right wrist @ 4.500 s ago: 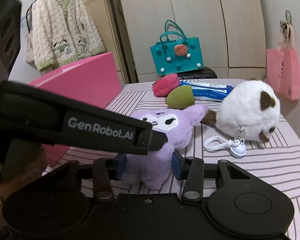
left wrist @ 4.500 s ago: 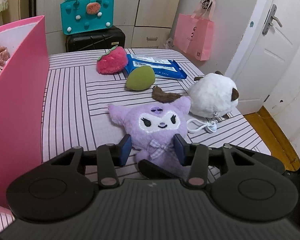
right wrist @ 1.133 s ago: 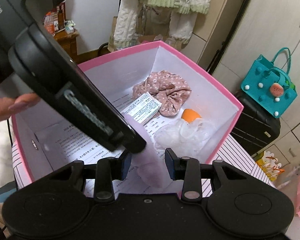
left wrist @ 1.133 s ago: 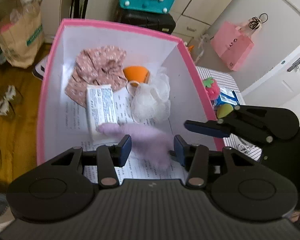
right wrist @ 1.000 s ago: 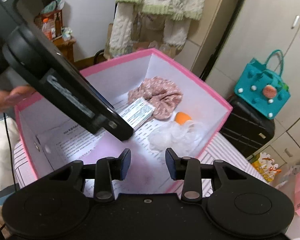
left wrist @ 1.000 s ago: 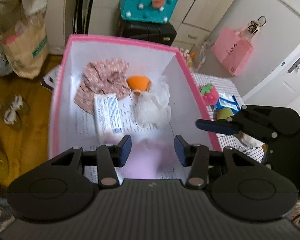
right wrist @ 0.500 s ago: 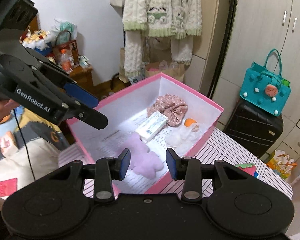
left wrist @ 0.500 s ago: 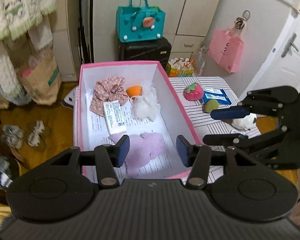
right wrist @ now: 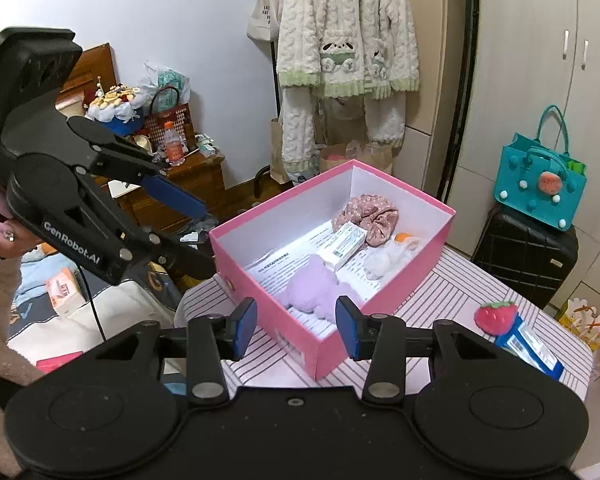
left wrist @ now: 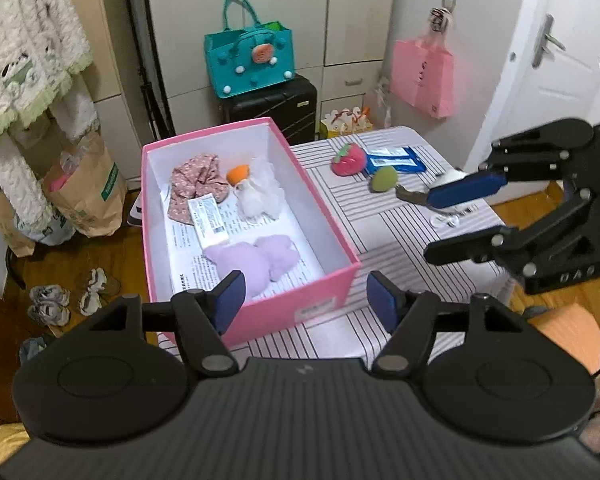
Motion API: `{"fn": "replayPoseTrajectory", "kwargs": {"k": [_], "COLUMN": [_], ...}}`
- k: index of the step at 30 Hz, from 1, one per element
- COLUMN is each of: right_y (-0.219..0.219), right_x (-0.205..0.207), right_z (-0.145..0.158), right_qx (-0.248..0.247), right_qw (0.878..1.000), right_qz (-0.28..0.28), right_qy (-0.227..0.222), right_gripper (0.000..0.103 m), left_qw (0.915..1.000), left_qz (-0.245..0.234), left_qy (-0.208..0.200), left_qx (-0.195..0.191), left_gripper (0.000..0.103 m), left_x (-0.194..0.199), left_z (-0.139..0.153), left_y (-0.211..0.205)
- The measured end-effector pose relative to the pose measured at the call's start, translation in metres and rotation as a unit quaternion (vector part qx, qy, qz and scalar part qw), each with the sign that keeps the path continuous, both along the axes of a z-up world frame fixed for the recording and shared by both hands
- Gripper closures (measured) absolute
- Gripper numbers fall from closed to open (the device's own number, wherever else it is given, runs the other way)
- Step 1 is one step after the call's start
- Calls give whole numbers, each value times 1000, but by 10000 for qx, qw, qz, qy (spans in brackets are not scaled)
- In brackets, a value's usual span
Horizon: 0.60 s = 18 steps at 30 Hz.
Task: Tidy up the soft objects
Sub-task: 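Withdraw the left tool from the box toward the white plush cat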
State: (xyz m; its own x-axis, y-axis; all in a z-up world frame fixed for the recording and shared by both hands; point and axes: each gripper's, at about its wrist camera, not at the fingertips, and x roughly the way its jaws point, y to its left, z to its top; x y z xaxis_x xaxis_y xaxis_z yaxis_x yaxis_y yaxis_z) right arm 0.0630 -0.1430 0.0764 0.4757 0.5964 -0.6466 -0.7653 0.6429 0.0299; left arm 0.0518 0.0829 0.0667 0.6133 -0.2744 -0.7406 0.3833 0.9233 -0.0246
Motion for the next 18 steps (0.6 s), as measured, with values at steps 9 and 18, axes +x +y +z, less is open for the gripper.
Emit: {"fn": "replayPoseTrajectory", "kwargs": {"k": [9,18], "right_y": [-32,-72], "right_x": [-31,-52], "right_z": [-4,-27], "right_qx": [95,102], "right_qw": [9999,9984], "right_qz": [-98,-552], "right_qy": [25,53], "right_gripper": [50,46], "left_qw": [9991,9952], "left_qz": [-356,-826], "left_qy": [-59,226], "left_qx": [228,482], "left_gripper": [32,31], "left_x": [-34,-46], "left_z": [-4,-24], "left_y": [-30,-66]}}
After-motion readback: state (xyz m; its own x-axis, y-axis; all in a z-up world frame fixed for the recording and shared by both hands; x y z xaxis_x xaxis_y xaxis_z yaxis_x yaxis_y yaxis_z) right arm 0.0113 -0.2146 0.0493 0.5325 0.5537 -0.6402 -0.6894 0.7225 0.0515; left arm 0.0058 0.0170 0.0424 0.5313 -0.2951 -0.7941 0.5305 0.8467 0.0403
